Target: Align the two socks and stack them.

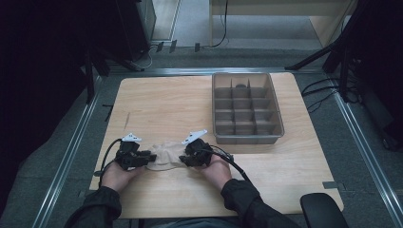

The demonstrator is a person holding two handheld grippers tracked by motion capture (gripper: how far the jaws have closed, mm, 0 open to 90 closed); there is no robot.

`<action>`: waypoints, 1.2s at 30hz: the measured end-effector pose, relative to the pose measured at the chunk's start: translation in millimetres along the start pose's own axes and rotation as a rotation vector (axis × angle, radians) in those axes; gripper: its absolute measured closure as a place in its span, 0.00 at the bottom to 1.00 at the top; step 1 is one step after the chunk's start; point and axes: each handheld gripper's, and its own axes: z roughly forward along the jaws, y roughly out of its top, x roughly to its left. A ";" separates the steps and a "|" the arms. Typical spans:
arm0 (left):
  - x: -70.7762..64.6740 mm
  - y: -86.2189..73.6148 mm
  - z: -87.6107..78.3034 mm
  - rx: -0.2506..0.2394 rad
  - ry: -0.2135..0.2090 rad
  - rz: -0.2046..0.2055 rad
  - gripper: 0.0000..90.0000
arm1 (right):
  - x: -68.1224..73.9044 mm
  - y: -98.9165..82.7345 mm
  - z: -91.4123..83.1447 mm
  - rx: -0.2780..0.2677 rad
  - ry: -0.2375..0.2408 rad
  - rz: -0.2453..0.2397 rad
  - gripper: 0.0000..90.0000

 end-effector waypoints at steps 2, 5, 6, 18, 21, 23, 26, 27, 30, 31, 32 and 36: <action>3.2 2.0 0.8 -0.002 0.014 0.010 0.69 | 1.4 1.5 3.0 -0.010 -0.007 -0.005 0.71; 11.5 4.9 1.7 -0.015 0.039 0.020 0.70 | 4.0 5.4 10.0 -0.029 -0.024 -0.008 0.71; 11.5 4.9 1.7 -0.015 0.039 0.020 0.70 | 3.9 5.9 11.5 -0.036 -0.024 -0.009 0.71; 18.3 9.9 2.9 -0.005 0.074 0.031 0.85 | 4.9 6.9 3.6 -0.052 -0.015 -0.008 0.70; 19.1 10.6 2.9 -0.002 0.072 0.022 0.87 | 7.4 3.7 -0.3 -0.057 -0.013 -0.019 0.70; 18.8 11.6 2.9 0.006 0.077 0.026 0.88 | 8.2 1.1 0.0 -0.053 -0.010 -0.020 0.68; 18.6 12.5 2.6 0.014 0.079 0.025 0.90 | 7.1 -2.9 4.8 -0.043 -0.009 -0.023 0.69; 19.6 12.6 2.0 0.014 0.070 0.016 0.91 | 6.7 -4.9 5.4 -0.060 -0.020 -0.029 0.75; 20.8 13.1 1.3 0.016 0.063 0.003 0.92 | 6.5 -5.0 5.4 -0.059 -0.039 -0.033 0.84; 21.6 13.7 0.1 0.015 0.060 -0.003 0.93 | 5.4 -4.6 5.4 -0.058 -0.047 -0.034 0.91; 21.6 13.7 0.1 0.015 0.060 -0.003 0.93 | 5.4 -4.6 5.4 -0.058 -0.047 -0.034 0.91; 22.2 14.2 -5.5 0.006 0.051 -0.019 0.93 | 3.6 1.5 1.6 -0.043 -0.029 0.005 0.94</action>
